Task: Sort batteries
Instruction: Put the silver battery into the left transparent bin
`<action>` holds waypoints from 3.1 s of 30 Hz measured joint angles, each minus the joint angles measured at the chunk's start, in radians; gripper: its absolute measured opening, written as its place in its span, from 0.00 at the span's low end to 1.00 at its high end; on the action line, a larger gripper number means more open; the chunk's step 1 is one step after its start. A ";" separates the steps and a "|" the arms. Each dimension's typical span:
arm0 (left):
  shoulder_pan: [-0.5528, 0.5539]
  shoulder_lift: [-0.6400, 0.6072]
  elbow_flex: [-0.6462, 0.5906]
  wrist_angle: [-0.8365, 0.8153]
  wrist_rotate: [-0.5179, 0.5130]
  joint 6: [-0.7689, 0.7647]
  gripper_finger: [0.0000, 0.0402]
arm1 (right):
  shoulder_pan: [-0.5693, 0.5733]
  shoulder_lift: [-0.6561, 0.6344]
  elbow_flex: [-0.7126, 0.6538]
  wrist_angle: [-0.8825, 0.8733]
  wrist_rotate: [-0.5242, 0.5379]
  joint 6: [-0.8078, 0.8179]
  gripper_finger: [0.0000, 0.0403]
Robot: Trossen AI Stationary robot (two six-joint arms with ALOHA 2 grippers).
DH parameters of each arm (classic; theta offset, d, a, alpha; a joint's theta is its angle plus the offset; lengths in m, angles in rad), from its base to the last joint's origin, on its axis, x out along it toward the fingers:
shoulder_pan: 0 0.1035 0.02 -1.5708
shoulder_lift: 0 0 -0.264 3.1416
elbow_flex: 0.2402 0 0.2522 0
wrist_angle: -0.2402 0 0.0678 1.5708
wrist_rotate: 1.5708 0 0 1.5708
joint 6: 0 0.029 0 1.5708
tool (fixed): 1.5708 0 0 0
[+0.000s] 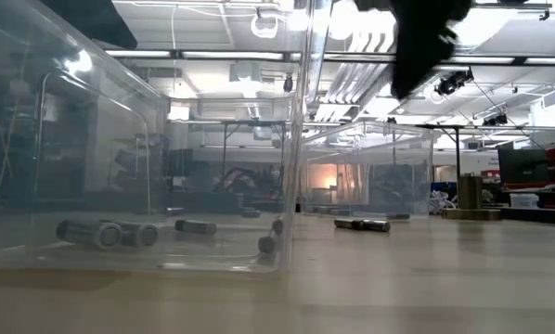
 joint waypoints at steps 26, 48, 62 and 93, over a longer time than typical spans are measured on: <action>0.000 0.000 -0.001 0.001 -0.015 -0.009 0.00 | -0.188 0.015 -0.478 0.594 -0.029 0.106 0.45; 0.000 0.000 -0.001 0.002 -0.032 -0.009 0.00 | -0.180 -0.087 -0.483 0.348 -0.016 0.144 0.02; 0.000 0.000 -0.001 0.000 -0.071 0.044 0.00 | -0.141 -0.239 -0.478 1.211 -0.075 -0.041 0.02; 0.000 0.000 -0.001 0.000 -0.094 0.045 0.00 | -0.039 -0.091 -0.389 0.422 0.006 0.103 0.48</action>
